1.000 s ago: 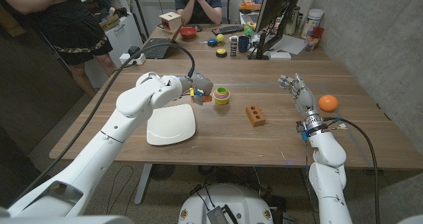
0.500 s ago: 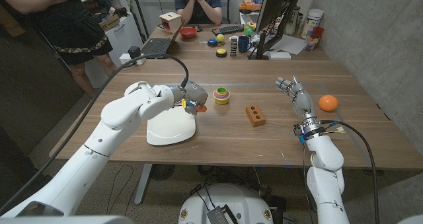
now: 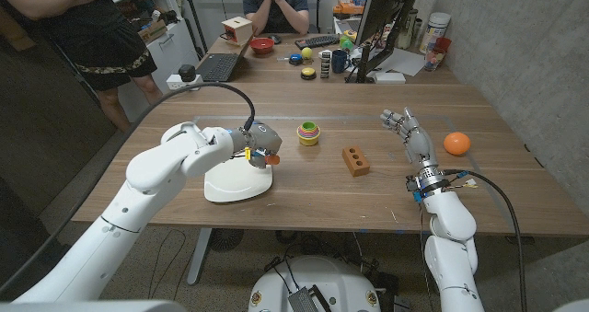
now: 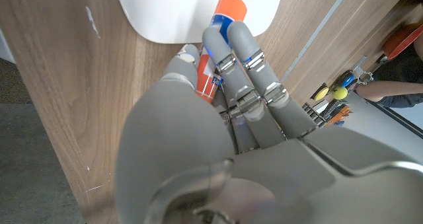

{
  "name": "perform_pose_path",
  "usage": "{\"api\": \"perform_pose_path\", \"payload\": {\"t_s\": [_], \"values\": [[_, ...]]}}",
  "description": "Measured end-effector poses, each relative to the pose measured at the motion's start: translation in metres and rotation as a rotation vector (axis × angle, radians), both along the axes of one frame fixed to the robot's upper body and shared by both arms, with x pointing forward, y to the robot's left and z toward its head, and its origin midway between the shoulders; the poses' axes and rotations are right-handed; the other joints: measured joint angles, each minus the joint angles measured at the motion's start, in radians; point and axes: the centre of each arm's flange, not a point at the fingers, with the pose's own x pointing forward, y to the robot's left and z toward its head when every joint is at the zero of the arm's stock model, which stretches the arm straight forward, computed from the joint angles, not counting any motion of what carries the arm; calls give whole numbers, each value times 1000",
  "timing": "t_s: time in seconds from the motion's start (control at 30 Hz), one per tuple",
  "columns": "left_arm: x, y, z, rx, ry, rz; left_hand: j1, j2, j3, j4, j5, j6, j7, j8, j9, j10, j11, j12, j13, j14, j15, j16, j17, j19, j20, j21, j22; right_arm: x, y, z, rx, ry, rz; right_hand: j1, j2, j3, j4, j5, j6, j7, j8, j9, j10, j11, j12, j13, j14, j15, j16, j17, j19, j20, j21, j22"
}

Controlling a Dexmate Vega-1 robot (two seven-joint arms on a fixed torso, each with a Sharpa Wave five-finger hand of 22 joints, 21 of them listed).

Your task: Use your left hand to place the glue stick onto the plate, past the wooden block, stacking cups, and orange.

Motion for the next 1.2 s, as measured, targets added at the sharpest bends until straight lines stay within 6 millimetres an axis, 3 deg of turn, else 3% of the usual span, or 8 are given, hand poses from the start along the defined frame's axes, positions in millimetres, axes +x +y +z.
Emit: {"api": "perform_pose_path", "payload": {"t_s": [1.0,1.2], "values": [[2,34,-9,-18,-21,204,-3,-2,-1,1,-13,7,0,-8,0,17,6,-9,-5,2,2,0,1,9,-2,5,2,-4,4,-2,-8,-8,15,-5,-5,-7,1,4,0,0,0,0,-2,6,0,0,0,0,0,0,3,-3,-10,0],[15,44,-16,-13,0,242,-3,-2,-1,1,-13,7,0,-12,0,17,6,-13,-5,2,2,0,1,9,-2,5,-1,-4,3,-3,-5,-8,13,-5,-5,-15,1,4,0,0,0,0,-2,6,0,0,0,0,0,0,3,-3,-14,0]]}}
